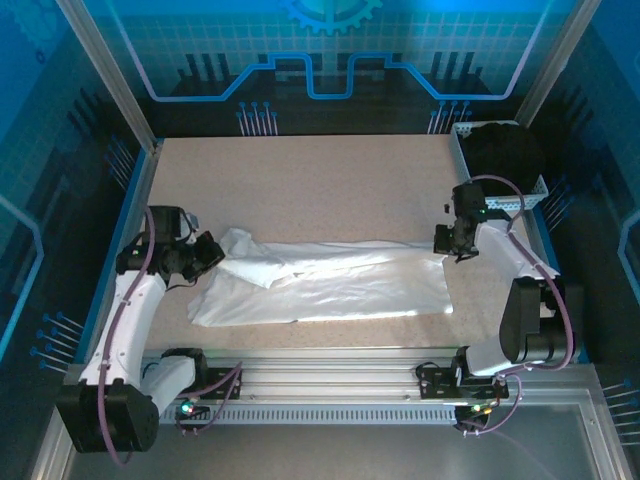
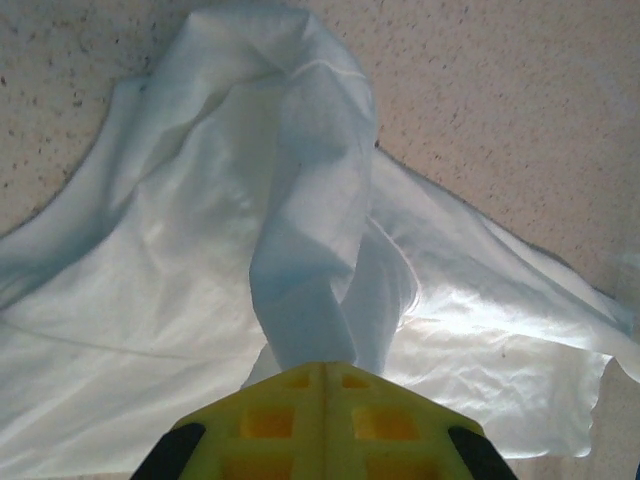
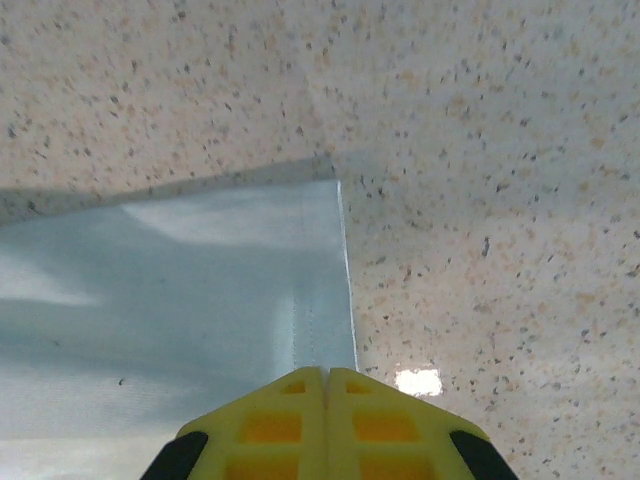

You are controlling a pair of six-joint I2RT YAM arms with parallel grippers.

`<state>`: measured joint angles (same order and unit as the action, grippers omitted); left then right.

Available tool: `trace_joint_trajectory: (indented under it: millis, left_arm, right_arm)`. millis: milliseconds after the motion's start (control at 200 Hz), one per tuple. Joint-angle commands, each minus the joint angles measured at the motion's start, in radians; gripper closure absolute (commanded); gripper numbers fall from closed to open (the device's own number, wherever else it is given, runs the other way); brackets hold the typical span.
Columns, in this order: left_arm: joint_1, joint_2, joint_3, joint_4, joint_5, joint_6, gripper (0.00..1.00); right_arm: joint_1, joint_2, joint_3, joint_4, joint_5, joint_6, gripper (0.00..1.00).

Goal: Fold the inside-out t-shirt

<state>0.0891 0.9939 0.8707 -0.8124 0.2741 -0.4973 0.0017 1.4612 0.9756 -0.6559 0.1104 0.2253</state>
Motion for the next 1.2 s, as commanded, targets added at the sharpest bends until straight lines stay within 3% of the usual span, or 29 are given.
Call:
trace_joint_trajectory:
  millis: [0, 130, 275, 355, 560, 605, 655, 785, 985, 1195]
  left_arm:
    - [0.008, -0.034, -0.029, -0.048, 0.039, -0.001, 1.0]
    - [0.008, -0.065, -0.073, -0.059, 0.05, -0.01, 1.0]
    - [0.008, -0.078, -0.102, -0.065, 0.088, -0.018, 1.0]
    - [0.008, -0.09, -0.102, -0.06, 0.092, -0.023, 1.0]
    - [0.008, -0.085, -0.089, -0.041, 0.125, -0.036, 1.0]
    - [0.008, -0.083, -0.085, -0.036, 0.134, -0.038, 1.0]
    - [0.008, -0.081, -0.075, -0.038, 0.139, -0.037, 1.0]
    - [0.008, -0.079, -0.067, -0.035, 0.138, -0.034, 1.0]
    - [0.008, -0.077, -0.075, -0.021, 0.143, -0.032, 1.0]
    - [0.008, -0.069, -0.075, -0.005, 0.145, -0.037, 1.0]
  right_arm:
    - [0.009, -0.016, -0.03, -0.021, 0.037, 0.039, 0.98]
    - [0.009, -0.02, -0.068, 0.003, 0.047, 0.091, 0.92]
    - [0.092, -0.104, -0.072, 0.027, 0.144, 0.088, 0.51]
    - [0.235, -0.196, -0.09, 0.103, 0.185, -0.003, 0.4]
    - [0.637, -0.194, -0.145, 0.419, 0.076, -0.125, 0.32]
    - [0.733, -0.149, -0.148, 0.523, 0.074, -0.134, 0.3]
    - [0.839, -0.086, -0.133, 0.632, 0.103, -0.142, 0.19]
    - [1.038, 0.116, -0.043, 0.861, 0.186, -0.2, 0.09]
    - [1.201, 0.379, 0.064, 1.137, 0.357, -0.364, 0.02]
    - [1.235, 0.546, 0.123, 1.306, 0.495, -0.428, 0.0]
